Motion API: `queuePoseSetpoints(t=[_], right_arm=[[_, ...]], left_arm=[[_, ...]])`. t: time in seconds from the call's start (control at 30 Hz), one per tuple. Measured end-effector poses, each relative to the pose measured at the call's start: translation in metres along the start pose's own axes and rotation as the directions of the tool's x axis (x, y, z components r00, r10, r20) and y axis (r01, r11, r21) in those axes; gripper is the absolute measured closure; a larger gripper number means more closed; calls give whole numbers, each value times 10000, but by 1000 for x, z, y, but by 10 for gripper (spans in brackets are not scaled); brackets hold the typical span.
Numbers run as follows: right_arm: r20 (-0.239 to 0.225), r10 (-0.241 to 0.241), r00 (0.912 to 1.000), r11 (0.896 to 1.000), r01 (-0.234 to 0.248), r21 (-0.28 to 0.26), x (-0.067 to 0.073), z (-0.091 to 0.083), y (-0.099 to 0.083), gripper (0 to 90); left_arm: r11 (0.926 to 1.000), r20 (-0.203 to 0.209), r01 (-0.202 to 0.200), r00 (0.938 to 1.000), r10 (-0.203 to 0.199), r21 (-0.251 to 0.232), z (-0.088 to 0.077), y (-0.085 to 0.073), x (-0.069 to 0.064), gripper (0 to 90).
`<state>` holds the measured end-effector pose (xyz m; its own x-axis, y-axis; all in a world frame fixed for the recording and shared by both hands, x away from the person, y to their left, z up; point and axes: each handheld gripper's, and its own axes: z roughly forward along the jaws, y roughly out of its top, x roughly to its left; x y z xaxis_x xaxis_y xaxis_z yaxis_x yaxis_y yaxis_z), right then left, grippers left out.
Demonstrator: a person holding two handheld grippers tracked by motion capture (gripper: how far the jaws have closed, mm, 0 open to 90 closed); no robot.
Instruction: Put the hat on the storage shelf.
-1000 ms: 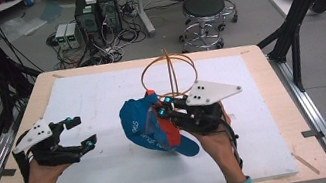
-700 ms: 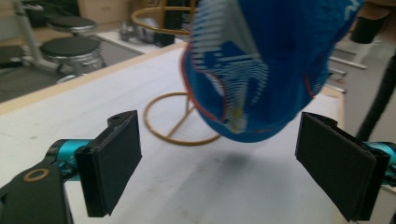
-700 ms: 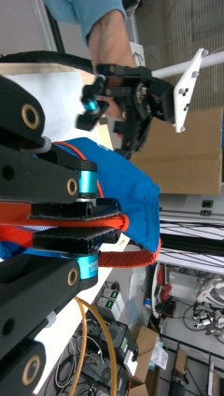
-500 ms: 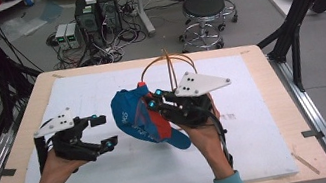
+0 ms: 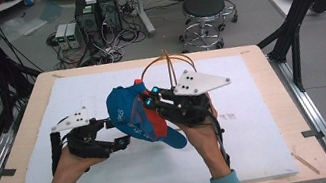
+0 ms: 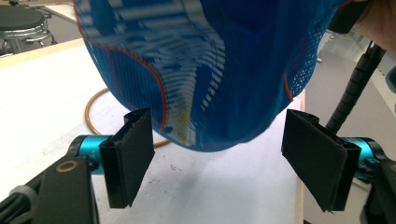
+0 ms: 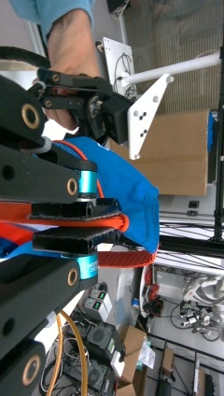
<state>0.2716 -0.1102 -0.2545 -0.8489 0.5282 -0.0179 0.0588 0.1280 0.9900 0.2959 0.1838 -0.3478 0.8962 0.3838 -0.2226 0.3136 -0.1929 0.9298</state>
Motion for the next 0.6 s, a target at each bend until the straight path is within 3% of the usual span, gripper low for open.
queuePoseSetpoints(t=[0.47, 0.6], right_arm=[[-22, -14, 10000, 9998, 14, -184, 3, 2, 4, 857], [-82, -23, 10000, 9998, 21, -212, 5, 4, 4, 857]], left_arm=[[9993, 415, 279, 9988, -268, -268, 15, -10, 1, 255], [9980, 607, 309, 9978, -275, -560, 16, -11, 2, 345]])
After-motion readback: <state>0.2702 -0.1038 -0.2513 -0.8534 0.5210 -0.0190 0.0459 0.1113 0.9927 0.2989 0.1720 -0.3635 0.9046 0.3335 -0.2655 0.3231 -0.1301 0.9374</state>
